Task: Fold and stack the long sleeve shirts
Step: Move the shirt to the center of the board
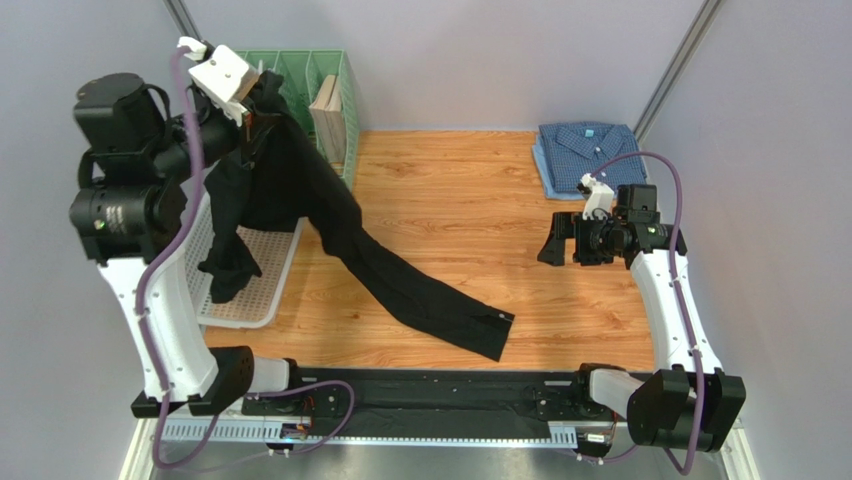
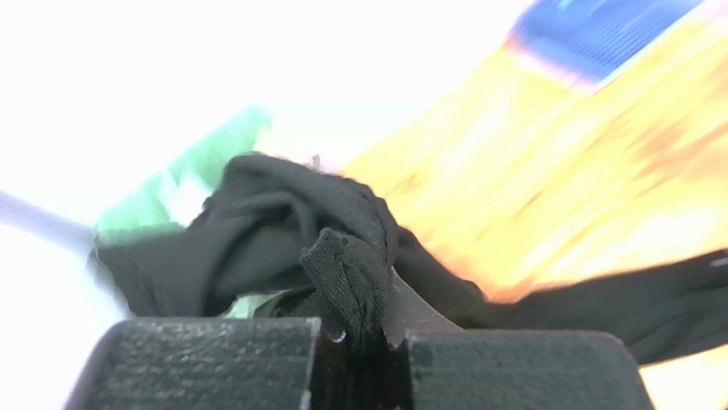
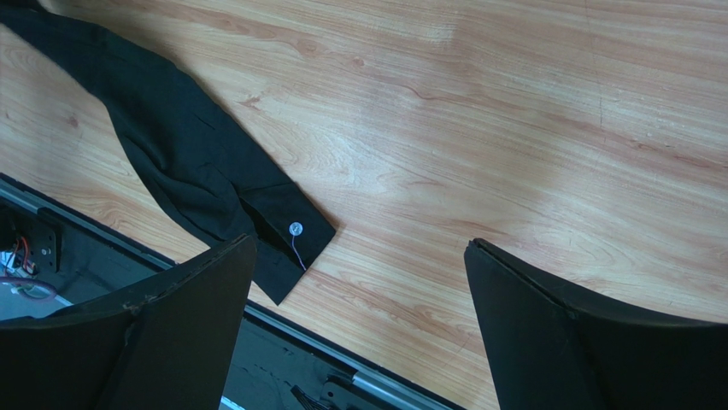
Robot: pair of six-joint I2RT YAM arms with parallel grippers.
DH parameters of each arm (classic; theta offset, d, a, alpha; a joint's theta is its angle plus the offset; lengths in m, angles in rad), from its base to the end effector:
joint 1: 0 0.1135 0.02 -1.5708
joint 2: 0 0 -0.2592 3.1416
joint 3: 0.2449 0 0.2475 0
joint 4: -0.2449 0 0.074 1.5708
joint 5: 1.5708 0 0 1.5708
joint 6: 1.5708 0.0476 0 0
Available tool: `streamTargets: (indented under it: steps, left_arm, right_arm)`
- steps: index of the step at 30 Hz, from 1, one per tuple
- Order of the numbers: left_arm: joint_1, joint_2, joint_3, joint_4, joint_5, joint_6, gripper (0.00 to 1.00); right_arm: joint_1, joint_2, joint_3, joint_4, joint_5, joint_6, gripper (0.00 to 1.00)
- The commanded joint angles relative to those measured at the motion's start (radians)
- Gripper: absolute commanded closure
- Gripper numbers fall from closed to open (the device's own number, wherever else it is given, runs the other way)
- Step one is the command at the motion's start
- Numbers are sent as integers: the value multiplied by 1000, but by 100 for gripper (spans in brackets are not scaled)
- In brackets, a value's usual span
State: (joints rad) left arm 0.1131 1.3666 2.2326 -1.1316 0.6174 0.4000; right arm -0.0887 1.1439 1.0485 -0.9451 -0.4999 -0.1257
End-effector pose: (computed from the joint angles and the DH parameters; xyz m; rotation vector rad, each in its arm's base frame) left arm 0.1881 -0.0064 0.5595 0.6685 1.6614 -0.1993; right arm 0.2171 0.0036 0.2864 -0.2204 2.5060 0.5641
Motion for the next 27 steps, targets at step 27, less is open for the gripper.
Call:
streamTargets:
  steps: [27]
  left_arm:
    - [-635, 402, 478, 1164, -128, -659, 100]
  right_arm:
    - [-16, 7, 33, 26, 12, -11, 0]
